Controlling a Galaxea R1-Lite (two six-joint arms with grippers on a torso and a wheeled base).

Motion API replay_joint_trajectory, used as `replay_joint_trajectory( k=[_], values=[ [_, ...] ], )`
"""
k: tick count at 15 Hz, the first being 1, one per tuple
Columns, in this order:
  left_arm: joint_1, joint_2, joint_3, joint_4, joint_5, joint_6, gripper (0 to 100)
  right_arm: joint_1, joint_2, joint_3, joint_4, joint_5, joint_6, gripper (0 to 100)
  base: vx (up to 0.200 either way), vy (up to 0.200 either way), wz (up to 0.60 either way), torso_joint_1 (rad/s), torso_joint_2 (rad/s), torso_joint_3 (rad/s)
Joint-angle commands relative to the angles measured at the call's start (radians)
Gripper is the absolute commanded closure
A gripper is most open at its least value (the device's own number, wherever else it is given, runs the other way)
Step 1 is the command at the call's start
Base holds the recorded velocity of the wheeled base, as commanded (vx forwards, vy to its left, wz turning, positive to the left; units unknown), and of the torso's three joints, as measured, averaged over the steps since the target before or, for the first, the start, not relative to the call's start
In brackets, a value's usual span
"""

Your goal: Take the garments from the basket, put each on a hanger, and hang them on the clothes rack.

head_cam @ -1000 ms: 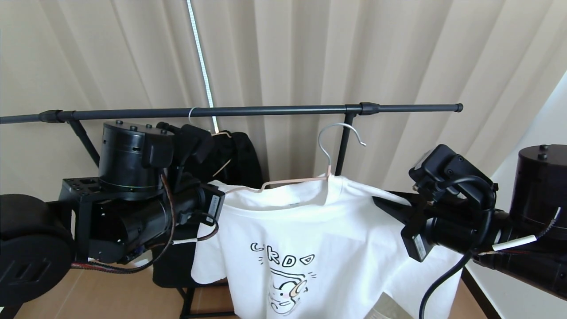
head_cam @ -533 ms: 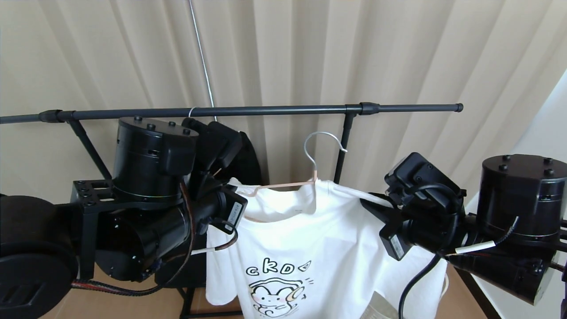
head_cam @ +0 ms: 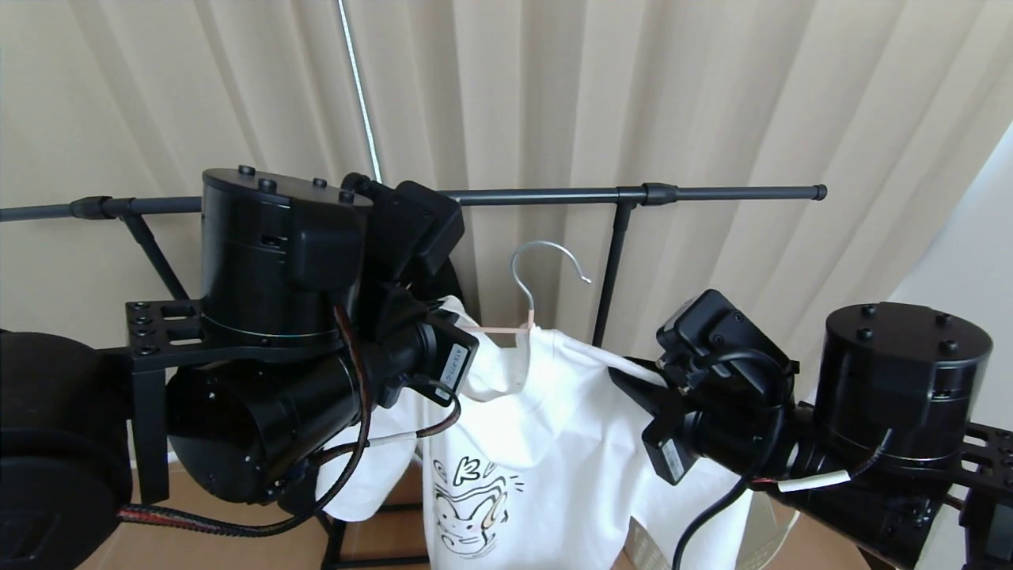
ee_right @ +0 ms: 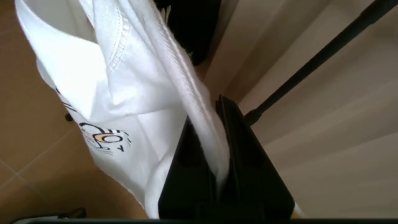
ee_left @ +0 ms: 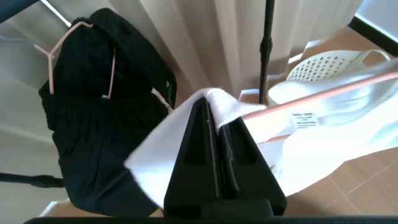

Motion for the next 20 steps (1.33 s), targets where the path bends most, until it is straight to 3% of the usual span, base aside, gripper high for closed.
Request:
replay_joint_trajectory(
  k=[1,5,11,16,20],
  values=[
    [-0.018,0.0,-0.031,-0.001,0.0,-0.006,100,0.013,0.089,0.002,-0.039,-0.003,0.006,100,0.0,0.0,0.0,0.0,0.0,0.0],
    [-0.058,-0.002,-0.072,-0.001,0.0,-0.021,100,0.031,0.177,-0.005,-0.157,-0.033,0.068,100,0.0,0.0,0.0,0.0,0.0,0.0],
    [-0.083,0.0,-0.101,-0.002,-0.002,-0.033,100,0.03,0.143,-0.005,-0.271,-0.026,0.13,100,0.0,0.0,0.0,0.0,0.0,0.0],
    [-0.083,-0.002,-0.082,-0.002,0.0,-0.032,100,0.028,0.126,-0.008,-0.277,-0.024,0.208,100,0.0,0.0,0.0,0.0,0.0,0.0],
    [-0.081,-0.012,-0.069,-0.002,0.0,-0.032,100,0.028,0.129,-0.01,-0.32,-0.027,0.214,100,0.0,0.0,0.0,0.0,0.0,0.0]
  ],
)
